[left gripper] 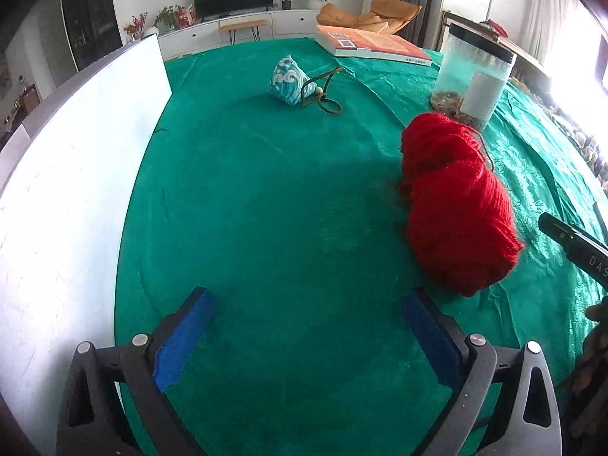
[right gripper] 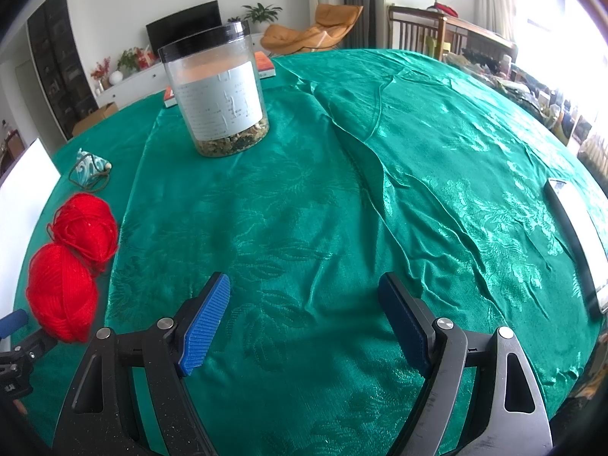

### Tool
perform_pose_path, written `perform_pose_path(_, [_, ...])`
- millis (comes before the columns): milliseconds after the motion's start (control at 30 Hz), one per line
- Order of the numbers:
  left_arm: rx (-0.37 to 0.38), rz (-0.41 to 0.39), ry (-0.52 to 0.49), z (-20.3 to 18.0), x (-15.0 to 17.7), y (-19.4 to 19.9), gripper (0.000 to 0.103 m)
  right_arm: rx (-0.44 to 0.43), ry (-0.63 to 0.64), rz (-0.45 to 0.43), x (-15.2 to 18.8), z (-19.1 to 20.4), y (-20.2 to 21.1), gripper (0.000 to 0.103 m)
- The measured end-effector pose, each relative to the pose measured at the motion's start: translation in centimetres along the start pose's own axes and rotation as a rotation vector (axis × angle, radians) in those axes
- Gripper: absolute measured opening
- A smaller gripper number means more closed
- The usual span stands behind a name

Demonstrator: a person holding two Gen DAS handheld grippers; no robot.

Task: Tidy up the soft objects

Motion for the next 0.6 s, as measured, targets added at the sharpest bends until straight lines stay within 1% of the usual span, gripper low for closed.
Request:
perform_pose_path(167, [-0.011, -0.039, 0.012, 0.14, -0.63, -0.30, 0.103, 0.002, 0.003, 0.002, 0.03, 0.04, -0.02, 0.083])
perform_pose_path(600, [-0.008, -0.043, 0.010, 0.20, -1.05, -0.43, 0.103, 0.010, 0.010, 0.004, 0.04, -0.02, -0.08, 0.083])
Point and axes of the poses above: each gripper's, at about its wrist camera, not at the fingertips, and y roughly against the way its jaws point, z to its left, x to its underside, the point moved 10 cm from there along -y, roughly the way its jaws point, and after that the axes turned 8 degrees about z, right-handed, at the moved point
